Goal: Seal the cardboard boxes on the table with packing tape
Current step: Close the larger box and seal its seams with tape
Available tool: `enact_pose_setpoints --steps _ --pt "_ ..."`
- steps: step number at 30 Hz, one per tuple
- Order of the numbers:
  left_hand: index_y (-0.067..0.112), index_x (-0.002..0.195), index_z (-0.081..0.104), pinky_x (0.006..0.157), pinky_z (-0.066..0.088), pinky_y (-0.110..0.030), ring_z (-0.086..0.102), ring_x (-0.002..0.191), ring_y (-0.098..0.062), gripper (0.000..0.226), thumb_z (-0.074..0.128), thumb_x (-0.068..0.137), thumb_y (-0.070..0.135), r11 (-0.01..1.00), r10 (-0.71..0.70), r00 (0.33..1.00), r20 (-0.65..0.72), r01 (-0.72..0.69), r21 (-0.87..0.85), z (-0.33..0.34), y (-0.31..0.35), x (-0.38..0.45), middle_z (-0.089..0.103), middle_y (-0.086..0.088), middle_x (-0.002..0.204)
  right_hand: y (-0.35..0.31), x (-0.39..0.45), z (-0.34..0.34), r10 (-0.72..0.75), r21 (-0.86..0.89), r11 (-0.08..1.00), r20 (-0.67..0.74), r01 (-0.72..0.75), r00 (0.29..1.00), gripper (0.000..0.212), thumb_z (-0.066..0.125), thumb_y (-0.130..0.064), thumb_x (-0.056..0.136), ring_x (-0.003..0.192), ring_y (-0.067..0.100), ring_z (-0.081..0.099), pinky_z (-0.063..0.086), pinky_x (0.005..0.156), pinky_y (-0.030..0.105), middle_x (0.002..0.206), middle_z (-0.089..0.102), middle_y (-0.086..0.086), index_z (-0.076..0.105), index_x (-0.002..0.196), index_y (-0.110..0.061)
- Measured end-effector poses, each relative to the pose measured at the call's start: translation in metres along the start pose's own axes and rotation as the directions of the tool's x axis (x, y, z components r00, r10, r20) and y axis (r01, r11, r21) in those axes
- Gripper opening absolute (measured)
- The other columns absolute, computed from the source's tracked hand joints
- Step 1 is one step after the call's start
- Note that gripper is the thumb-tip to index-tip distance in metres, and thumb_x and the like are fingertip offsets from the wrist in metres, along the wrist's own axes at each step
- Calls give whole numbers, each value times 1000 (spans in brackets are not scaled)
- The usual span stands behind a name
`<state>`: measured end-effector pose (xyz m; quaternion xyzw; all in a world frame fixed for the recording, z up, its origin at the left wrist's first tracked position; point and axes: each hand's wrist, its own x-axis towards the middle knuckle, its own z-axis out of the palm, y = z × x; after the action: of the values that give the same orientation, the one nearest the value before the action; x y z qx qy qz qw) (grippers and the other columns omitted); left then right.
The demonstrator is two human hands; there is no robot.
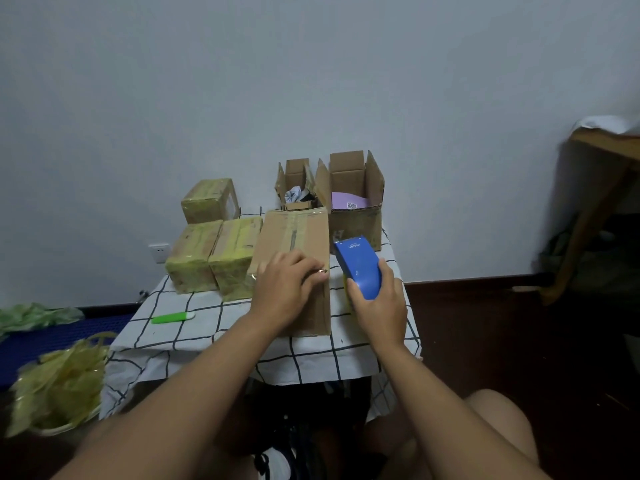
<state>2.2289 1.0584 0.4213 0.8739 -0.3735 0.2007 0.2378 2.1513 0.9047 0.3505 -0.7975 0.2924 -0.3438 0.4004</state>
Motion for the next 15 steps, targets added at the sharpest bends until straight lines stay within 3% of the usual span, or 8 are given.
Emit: enact_pose_setpoints --steps 3,6,8,11,15 --pt "29 100 64 73 37 -38 51 89 -21 31 41 95 49 989 57 995 -87 -45 140 10 6 -8 58 8 95 -1 -1 -1 15 6 1000 -4 -15 1000 72 65 -52 88 103 23 56 46 76 33 120 52 2 36 150 -29" --pt "36 116 60 72 36 -37 47 91 -18 28 41 96 44 980 115 987 -110 -95 176 13 4 -8 56 9 98 0 -2 -1 9 9 1000 -5 -9 1000 73 65 -53 88 106 23 56 47 79 34 123 52 2 35 150 -29" --pt "42 126 56 72 34 -36 45 94 -18 32 48 96 37 966 180 981 -69 -163 202 9 -4 -9 55 7 102 0 -1 -1 14 4 1000 -2 -14 1000 73 64 -54 88 107 23 56 48 79 34 124 53 1 35 150 -30" --pt "41 123 58 71 32 -36 47 94 -20 47 68 84 17 951 206 978 -14 -197 239 6 -4 -9 54 4 103 0 -2 0 20 0 1000 8 -20 1000 73 63 -55 88 107 23 56 52 81 36 125 52 1 34 150 -30" --pt "43 119 60 69 29 -34 49 91 -21 46 69 82 16 942 194 981 19 -191 277 4 3 -4 54 5 101 1 -3 0 20 27 999 -1 -20 1000 71 65 -53 88 105 23 56 52 82 37 124 53 1 35 149 -30"
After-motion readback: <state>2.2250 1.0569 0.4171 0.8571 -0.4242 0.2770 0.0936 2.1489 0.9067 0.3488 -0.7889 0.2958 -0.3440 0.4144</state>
